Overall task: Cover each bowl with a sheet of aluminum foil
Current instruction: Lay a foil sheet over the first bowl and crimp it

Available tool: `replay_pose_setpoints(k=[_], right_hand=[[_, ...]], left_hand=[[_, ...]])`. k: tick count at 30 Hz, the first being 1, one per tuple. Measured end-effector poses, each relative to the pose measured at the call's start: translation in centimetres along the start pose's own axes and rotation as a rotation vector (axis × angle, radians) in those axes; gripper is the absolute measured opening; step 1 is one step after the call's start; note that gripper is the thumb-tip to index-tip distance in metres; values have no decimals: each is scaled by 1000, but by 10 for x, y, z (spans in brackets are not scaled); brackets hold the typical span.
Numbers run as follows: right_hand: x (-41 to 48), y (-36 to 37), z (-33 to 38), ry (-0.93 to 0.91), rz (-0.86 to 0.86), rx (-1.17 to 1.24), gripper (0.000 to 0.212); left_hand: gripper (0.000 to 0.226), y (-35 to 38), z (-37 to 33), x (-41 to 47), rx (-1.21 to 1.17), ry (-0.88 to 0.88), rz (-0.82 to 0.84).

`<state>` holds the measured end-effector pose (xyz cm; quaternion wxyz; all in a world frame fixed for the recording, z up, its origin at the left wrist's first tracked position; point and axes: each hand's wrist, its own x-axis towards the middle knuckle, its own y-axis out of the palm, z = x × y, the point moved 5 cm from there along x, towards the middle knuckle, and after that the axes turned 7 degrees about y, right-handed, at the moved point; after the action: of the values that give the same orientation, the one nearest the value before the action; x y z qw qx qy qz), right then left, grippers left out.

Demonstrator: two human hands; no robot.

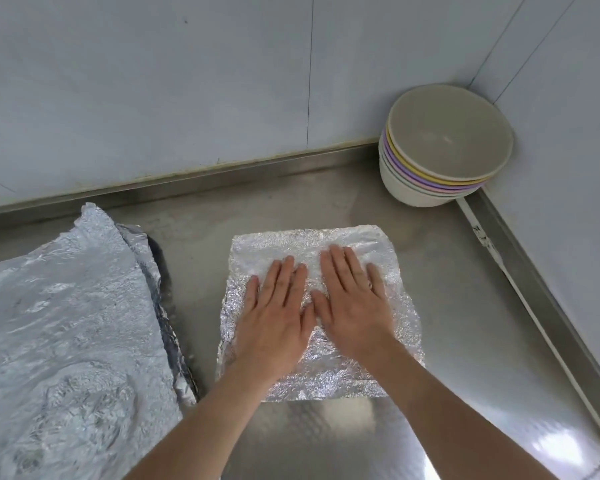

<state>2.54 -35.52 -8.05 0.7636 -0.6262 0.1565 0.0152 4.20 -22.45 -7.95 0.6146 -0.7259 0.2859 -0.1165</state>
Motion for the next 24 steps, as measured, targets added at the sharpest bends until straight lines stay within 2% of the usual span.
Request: replay_pose_setpoints(k=[5, 8, 10, 12, 15, 17, 20, 22, 24], right_hand=[[-6, -5, -7, 20, -11, -38, 62], [-8, -2, -10, 19, 94, -63, 66], [-6, -12, -11, 19, 64, -21, 71], [-4, -42, -16, 55, -152, 61, 67], [-8, -100, -27, 23, -650, 170, 44], [-3, -135, -35, 72, -786, 149, 51], [21, -162, -52, 221, -749, 40, 60], [34, -166, -62, 239, -646, -8, 46], [40, -169, -70, 258, -562, -97, 24]], left_hand=[[61, -6, 0, -4, 24, -2, 4], [63, -6, 2, -9, 47, -8, 54], [64, -9, 2, -10, 11, -31, 61], [65, -14, -2, -11, -19, -12, 20], [57, -25, -20, -27, -53, 192, -74], [48, -22, -33, -42, -84, 358, -63], [54, -10, -44, -59, -31, 462, 113], [62, -9, -46, -64, -19, 467, 195], [57, -18, -49, -65, 6, 472, 174]])
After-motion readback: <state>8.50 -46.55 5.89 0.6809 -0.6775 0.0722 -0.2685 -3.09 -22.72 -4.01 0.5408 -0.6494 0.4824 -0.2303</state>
